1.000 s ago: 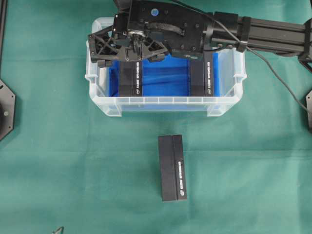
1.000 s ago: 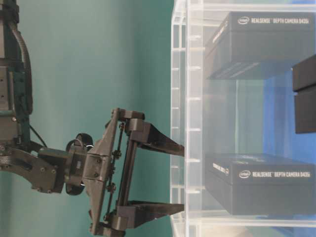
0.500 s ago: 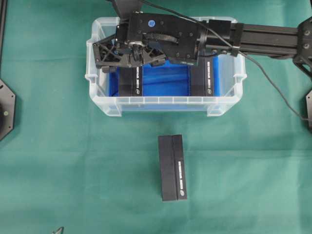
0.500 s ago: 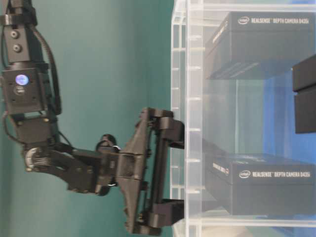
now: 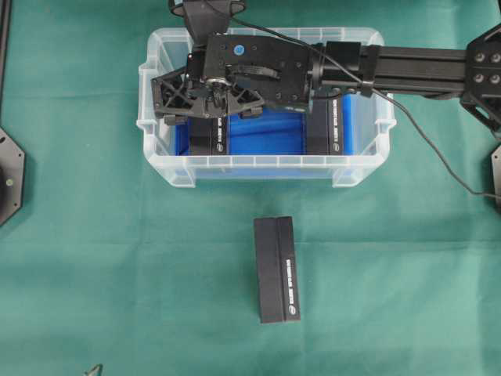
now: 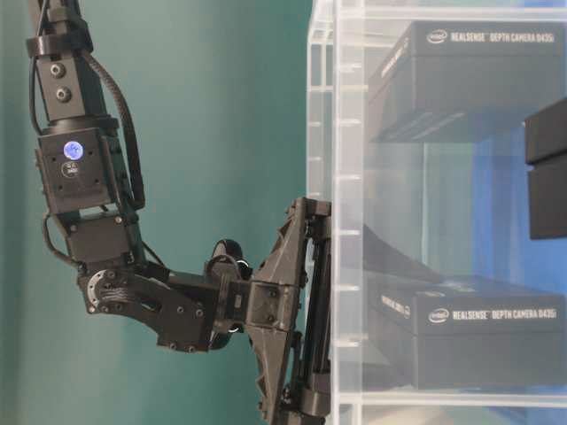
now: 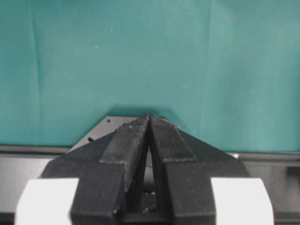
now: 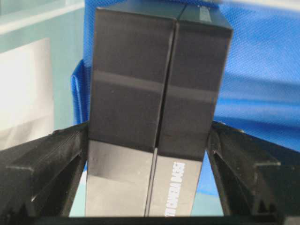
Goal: Take the box out of the case with the right arm.
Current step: 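Lower the right gripper around the left box and close on it, then lift the left black box upward out of the bin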
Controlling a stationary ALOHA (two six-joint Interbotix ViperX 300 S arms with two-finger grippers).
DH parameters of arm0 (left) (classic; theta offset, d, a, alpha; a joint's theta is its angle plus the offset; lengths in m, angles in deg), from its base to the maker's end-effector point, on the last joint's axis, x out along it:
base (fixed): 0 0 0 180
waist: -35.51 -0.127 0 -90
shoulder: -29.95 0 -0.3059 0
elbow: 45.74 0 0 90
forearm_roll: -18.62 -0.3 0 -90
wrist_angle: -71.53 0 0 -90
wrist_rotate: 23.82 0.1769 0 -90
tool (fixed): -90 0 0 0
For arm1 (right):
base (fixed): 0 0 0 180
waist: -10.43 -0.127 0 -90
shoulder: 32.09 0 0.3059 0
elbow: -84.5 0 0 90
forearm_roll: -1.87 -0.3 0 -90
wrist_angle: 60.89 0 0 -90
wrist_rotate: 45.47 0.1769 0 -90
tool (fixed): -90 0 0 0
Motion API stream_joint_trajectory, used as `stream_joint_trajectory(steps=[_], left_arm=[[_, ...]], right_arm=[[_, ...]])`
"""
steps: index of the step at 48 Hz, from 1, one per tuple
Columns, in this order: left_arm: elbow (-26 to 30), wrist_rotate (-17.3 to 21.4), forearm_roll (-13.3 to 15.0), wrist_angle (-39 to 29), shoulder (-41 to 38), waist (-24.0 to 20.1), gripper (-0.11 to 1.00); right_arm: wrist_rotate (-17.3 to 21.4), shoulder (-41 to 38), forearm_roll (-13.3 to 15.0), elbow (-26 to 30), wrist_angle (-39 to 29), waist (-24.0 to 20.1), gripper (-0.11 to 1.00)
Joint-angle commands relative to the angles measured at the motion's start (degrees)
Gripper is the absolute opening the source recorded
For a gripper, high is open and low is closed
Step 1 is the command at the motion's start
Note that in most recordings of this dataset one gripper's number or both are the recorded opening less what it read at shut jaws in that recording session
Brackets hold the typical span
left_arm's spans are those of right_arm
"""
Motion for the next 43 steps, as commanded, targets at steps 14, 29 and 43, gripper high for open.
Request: stream_joint_trajectory(steps=[14,29,43], left_arm=[[0.7,0.1,-0.1,0.3,-0.4,0.1,0.0],[0.7,0.1,-0.2,0.3,-0.2,0.1,0.0],[0.7,0.1,-0.2,0.2,-0.2,0.1,0.0]], right_arm=[[0.1,1.0,-1.7,0.5,0.3,0.0,0.92],[0.2,1.1,-1.8,1.0,0.1,-0.1,0.7],[0.2,1.1,-1.7,1.5,-1.2,-0.1,0.69]])
